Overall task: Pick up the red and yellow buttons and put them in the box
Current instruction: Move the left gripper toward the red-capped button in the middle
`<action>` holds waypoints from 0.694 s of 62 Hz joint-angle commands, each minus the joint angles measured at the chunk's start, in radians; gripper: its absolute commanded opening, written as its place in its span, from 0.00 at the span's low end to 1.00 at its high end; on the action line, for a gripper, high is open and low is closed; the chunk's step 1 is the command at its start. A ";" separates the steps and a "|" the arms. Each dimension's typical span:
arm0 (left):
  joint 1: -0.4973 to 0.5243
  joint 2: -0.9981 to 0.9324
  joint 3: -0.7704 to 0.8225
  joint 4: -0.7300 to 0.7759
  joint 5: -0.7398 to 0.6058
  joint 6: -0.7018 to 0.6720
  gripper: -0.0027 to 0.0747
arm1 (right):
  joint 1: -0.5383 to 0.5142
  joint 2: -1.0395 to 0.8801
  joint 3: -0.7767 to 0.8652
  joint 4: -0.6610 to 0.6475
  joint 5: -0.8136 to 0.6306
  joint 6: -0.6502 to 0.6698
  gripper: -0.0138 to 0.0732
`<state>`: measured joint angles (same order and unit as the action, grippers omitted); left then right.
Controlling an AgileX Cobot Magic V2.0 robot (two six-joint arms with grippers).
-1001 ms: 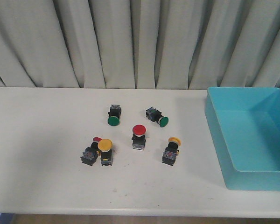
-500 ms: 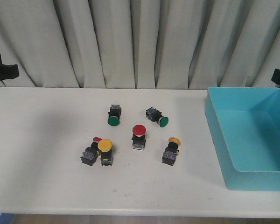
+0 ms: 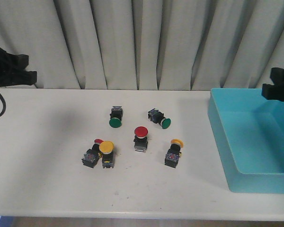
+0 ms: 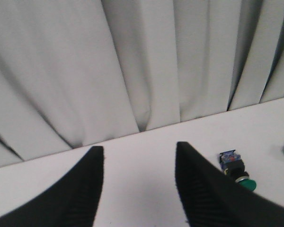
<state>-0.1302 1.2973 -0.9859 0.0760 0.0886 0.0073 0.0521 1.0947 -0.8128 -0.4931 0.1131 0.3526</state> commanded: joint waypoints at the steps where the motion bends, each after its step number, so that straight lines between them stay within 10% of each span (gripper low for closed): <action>1: -0.025 -0.004 -0.034 -0.003 -0.089 -0.001 0.75 | 0.045 -0.020 -0.036 -0.027 -0.062 -0.009 0.83; 22: -0.088 0.104 -0.102 -0.101 0.017 -0.149 0.81 | 0.070 -0.020 -0.036 0.009 0.070 0.005 0.83; 43: -0.365 0.493 -0.626 -0.109 0.436 -0.023 0.80 | 0.070 0.051 -0.036 0.054 0.075 0.022 0.83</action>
<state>-0.4486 1.7201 -1.4686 -0.0213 0.4636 -0.0301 0.1217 1.1249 -0.8140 -0.4341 0.2384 0.3725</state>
